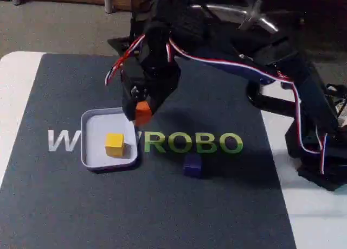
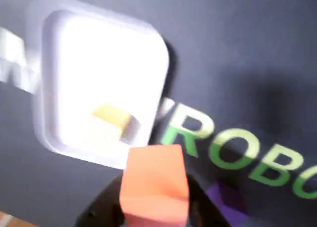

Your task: Move blocks one by one until all three blocks are in the tray.

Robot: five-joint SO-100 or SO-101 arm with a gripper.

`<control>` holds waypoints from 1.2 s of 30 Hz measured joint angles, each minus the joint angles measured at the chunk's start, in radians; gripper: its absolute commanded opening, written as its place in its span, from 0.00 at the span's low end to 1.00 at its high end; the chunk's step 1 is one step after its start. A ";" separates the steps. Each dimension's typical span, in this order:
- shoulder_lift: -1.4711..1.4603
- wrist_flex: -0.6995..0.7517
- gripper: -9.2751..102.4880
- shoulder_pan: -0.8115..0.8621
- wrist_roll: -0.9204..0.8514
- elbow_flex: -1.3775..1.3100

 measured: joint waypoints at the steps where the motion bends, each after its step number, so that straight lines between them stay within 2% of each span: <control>1: -0.005 0.002 0.01 0.005 0.002 -0.008; 15: -0.216 0.009 0.01 0.049 0.015 -0.310; 26: -0.328 0.009 0.01 0.058 -0.009 -0.436; 28: -0.331 0.009 0.05 0.054 -0.015 -0.437; 31: -0.334 0.009 0.23 0.060 -0.025 -0.437; 36: -0.334 0.011 0.29 0.061 -0.041 -0.437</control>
